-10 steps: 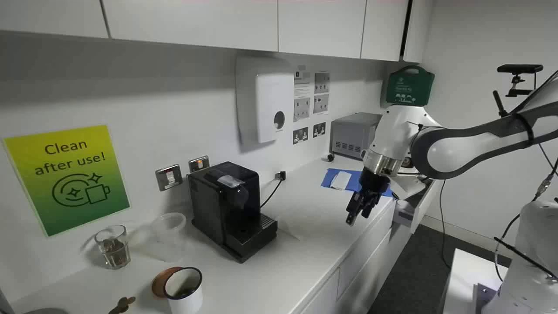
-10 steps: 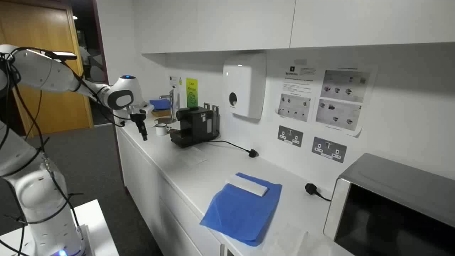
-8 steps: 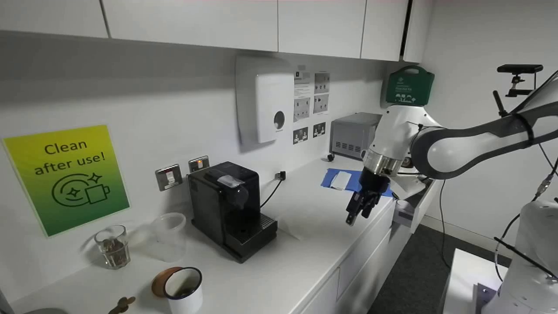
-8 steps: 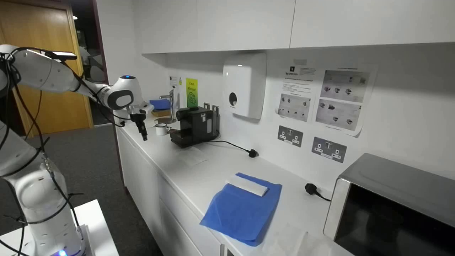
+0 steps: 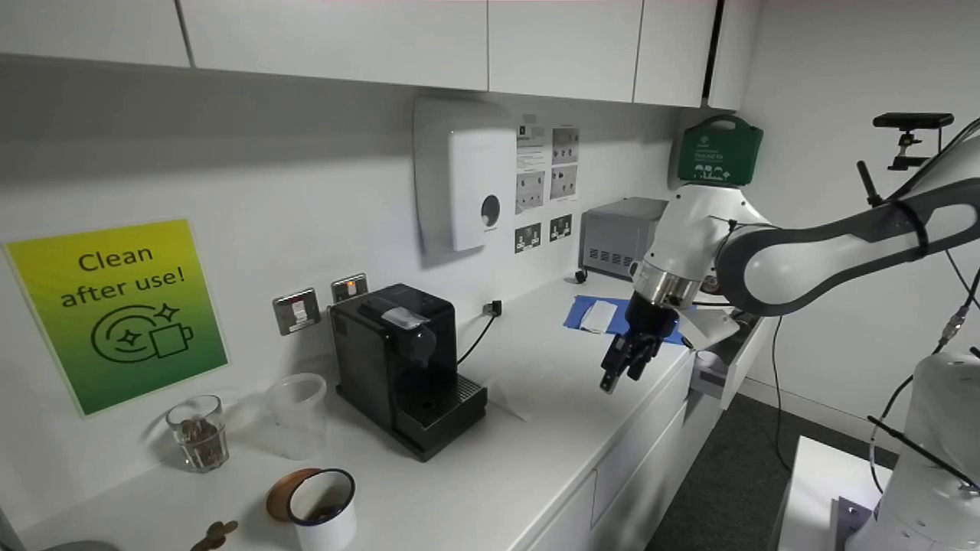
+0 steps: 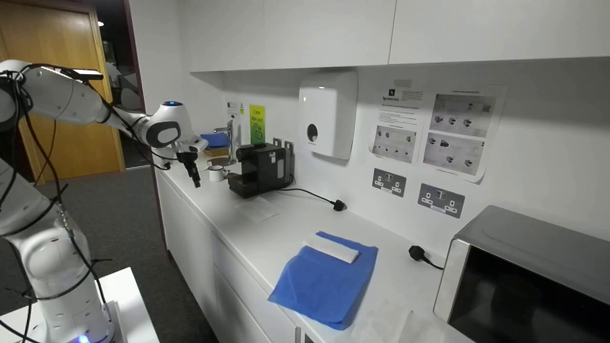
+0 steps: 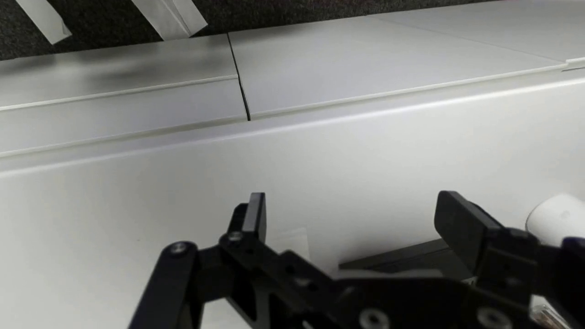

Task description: Pick up the napkin from the counter and put it on the blue cloth

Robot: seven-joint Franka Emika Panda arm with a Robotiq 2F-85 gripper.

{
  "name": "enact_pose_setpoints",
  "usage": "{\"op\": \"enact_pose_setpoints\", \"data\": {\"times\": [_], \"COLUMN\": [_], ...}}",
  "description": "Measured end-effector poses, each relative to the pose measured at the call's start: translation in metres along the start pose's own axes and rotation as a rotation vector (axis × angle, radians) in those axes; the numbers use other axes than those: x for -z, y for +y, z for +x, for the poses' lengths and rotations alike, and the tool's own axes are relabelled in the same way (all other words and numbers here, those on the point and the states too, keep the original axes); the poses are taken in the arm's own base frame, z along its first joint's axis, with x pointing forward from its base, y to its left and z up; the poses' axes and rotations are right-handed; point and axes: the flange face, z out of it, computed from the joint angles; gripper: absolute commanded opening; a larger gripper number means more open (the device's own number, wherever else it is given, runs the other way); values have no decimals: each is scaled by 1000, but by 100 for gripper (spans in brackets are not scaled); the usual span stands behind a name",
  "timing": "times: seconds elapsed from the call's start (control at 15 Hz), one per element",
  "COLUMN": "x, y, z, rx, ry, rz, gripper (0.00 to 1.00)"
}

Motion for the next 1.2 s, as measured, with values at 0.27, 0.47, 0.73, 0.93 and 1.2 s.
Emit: {"op": "enact_pose_setpoints", "data": {"times": [0.27, 0.47, 0.73, 0.93, 1.2], "x": [-4, -7, -6, -5, -18], "y": [-5, -6, -6, -8, -1], "z": [17, 21, 21, 28, 41], "rx": [-4, -6, -4, 9, 18], "ry": [57, 55, 64, 116, 146], "rz": [32, 34, 37, 47, 49], "gripper": [100, 100, 100, 100, 100]}}
